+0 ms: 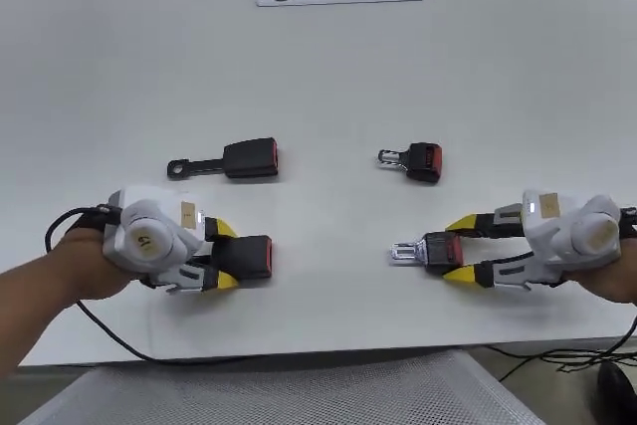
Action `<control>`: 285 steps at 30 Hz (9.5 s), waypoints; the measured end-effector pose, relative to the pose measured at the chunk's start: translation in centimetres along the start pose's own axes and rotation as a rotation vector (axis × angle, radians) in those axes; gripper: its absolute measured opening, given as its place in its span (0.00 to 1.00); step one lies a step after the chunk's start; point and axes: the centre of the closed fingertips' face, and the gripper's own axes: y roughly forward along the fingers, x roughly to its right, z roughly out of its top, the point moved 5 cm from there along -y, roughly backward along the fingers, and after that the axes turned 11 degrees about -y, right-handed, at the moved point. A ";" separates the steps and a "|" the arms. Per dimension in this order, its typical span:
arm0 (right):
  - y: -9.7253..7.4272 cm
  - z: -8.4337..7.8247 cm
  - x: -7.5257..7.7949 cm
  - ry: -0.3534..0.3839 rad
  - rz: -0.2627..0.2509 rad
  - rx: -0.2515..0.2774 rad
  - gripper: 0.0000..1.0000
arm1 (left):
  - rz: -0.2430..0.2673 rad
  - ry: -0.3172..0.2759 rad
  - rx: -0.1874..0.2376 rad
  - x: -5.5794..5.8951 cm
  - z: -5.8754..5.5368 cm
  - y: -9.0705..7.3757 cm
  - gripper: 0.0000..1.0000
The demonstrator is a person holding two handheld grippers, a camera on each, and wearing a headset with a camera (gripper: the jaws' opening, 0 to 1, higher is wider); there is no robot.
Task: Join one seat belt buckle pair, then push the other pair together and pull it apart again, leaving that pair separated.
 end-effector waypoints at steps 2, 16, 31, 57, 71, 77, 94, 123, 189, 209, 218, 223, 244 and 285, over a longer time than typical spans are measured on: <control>0.3 0.2 -0.1 0.008 -0.002 0.009 0.35 | -0.002 -0.001 -0.004 0.0 0.0 0.0 0.34; 3.4 2.0 0.0 0.016 -0.009 0.055 0.35 | -0.007 -0.014 -0.026 -0.1 -0.4 0.1 0.35; 6.3 4.2 0.4 0.014 -0.004 0.092 0.35 | -0.015 -0.011 -0.039 -0.2 -0.5 0.1 0.35; 9.5 7.4 0.3 0.025 0.022 0.137 0.35 | -0.013 -0.017 -0.042 -0.2 -0.3 0.1 0.35; 11.3 9.3 -0.3 0.021 0.028 0.157 0.35 | -0.013 -0.017 -0.045 -0.2 -0.3 0.1 0.35; 11.8 9.7 -0.6 0.005 0.036 0.153 0.35 | -0.013 -0.016 -0.048 -0.2 -0.2 0.1 0.35; 13.4 11.6 -0.8 0.061 0.038 0.127 0.34 | -0.007 0.013 -0.072 -0.1 -0.1 0.2 0.34; 13.7 11.5 -0.8 0.017 0.022 0.107 0.33 | -0.041 0.018 -0.022 -0.4 -0.6 -0.2 0.33; 13.3 11.3 -0.8 0.068 0.014 0.178 0.33 | -0.080 -0.005 0.034 -0.6 -0.8 -0.2 0.33; 13.4 11.4 -0.9 0.073 0.012 0.177 0.33 | -0.063 0.003 0.020 -0.4 -0.7 -0.2 0.34; 13.1 11.7 -0.7 0.138 -0.022 0.130 0.46 | -0.083 -0.040 -0.033 0.4 -0.3 -0.1 0.43; 11.6 12.5 0.2 0.161 -0.096 0.171 0.81 | -0.034 -0.069 0.036 0.8 1.1 -1.5 0.58; 4.0 9.6 4.2 0.115 -0.222 0.132 0.77 | 0.152 -0.035 0.048 -4.0 2.4 -8.1 0.71; 2.6 0.4 11.6 0.149 -0.172 -0.104 0.59 | 0.151 -0.053 -0.024 -12.2 4.2 -0.5 0.59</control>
